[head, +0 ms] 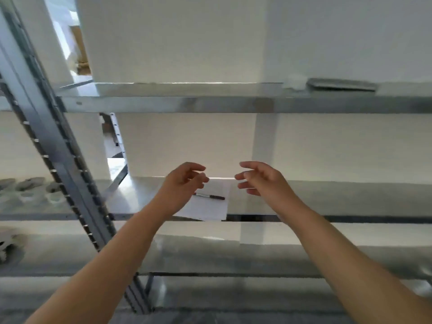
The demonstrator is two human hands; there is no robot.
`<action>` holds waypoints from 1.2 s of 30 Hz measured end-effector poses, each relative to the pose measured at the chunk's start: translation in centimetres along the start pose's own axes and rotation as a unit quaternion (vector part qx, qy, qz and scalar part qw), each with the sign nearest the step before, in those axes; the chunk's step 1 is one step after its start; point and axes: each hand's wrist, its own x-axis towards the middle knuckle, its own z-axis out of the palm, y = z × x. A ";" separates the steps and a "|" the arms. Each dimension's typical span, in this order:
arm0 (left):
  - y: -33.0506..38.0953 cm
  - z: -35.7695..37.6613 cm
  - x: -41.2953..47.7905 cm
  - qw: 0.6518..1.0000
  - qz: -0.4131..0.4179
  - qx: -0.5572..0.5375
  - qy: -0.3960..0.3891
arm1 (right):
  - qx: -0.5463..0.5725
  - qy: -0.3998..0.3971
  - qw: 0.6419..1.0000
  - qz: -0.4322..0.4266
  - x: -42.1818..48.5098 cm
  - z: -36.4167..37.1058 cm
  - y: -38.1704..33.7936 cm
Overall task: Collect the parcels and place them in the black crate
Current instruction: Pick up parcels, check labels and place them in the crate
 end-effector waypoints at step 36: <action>30.3 71.7 2.3 0.819 0.242 -0.132 -0.504 | -0.041 0.566 0.822 0.044 -27.2 -62.4 6.4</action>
